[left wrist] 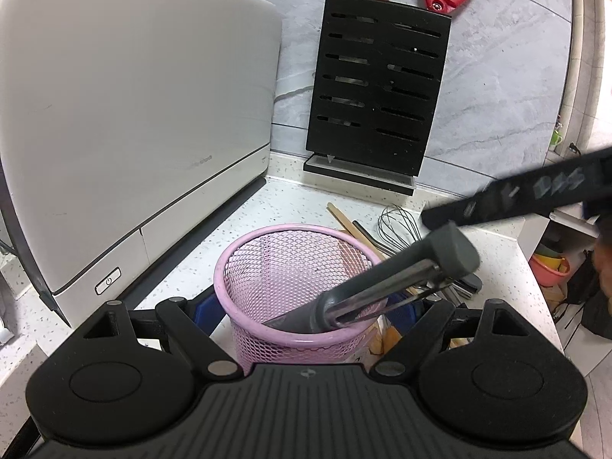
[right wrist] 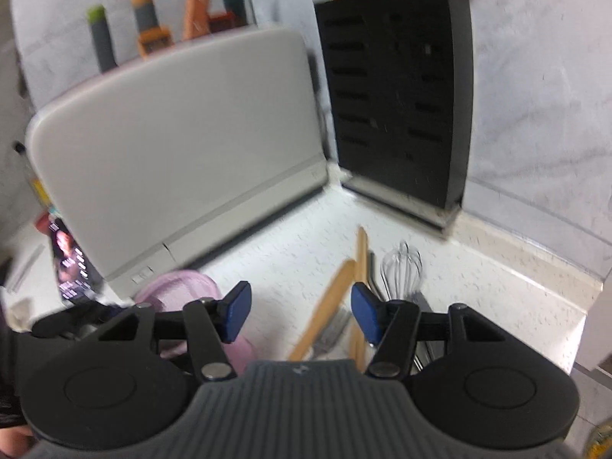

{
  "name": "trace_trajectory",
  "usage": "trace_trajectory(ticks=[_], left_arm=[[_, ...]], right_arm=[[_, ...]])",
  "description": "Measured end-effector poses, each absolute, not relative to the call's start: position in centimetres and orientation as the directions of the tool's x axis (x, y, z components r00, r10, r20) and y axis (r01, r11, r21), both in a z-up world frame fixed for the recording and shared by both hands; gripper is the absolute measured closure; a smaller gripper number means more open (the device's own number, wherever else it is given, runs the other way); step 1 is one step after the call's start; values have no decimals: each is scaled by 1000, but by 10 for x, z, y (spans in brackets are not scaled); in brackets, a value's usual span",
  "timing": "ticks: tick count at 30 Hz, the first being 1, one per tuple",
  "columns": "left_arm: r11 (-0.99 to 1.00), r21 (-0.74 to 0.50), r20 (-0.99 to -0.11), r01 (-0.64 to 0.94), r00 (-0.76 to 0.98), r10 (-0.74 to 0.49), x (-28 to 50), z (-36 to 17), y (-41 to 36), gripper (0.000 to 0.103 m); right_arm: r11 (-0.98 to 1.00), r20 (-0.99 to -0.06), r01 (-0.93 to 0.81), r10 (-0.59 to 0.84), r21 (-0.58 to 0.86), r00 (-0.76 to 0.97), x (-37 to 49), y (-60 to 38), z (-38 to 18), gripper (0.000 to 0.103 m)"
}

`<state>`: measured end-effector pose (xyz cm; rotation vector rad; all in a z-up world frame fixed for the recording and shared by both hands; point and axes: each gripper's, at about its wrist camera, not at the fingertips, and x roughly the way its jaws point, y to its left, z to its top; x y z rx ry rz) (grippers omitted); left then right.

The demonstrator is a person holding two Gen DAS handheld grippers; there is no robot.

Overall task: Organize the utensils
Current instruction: 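Move the right gripper back over the utensil pile toward the fork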

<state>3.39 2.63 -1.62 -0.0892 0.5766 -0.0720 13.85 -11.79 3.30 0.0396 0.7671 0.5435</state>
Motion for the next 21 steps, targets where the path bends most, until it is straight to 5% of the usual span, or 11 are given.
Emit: trace_trajectory(ticks=[9,17,21], left_arm=[[994,-101,-530,47,843,-93,35,-18,30,5],[993,-105,-532,48,841,-97,37,-17,34,5],[993,-103,-533,52,840,-99,38,-17,34,5]], right_arm=[[888,-811,-351,429,297,398,188,-95,-12,68],[908,-868,-316,376,275,323,211,-79,-29,69],[911,-885,-318,359,264,295,207,-79,-33,80]])
